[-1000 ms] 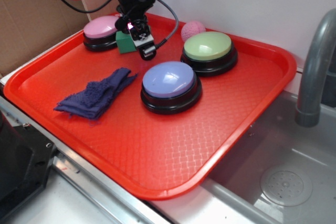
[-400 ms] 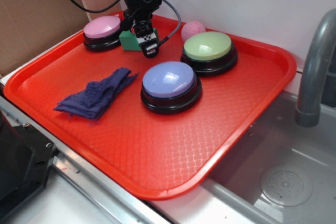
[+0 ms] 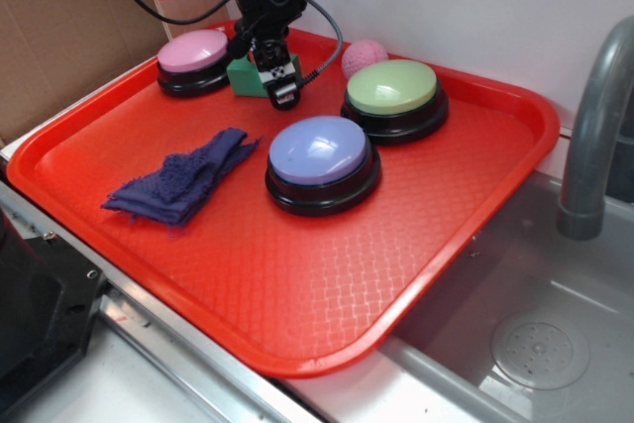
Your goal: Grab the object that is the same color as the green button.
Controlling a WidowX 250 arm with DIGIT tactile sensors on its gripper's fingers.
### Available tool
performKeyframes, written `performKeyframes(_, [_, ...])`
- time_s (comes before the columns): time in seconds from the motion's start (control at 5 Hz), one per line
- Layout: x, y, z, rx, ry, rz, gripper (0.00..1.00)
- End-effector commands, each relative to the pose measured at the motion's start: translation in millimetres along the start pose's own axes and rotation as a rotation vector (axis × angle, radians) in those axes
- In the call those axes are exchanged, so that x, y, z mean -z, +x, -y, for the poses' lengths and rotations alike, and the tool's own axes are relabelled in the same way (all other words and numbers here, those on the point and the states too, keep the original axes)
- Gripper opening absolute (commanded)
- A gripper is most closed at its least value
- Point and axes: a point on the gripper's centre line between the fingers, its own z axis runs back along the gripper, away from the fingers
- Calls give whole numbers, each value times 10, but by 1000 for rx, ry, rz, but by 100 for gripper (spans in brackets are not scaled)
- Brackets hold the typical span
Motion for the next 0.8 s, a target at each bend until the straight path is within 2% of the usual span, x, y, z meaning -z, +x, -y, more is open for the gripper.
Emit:
performKeyframes(0.0, [-388,116,19,-78,-9,-9,0])
performKeyframes(0.4, [-679,-32,111,-337,-57,-103,0])
performKeyframes(0.6, [-831,-193,193,-465,-122,-79,0])
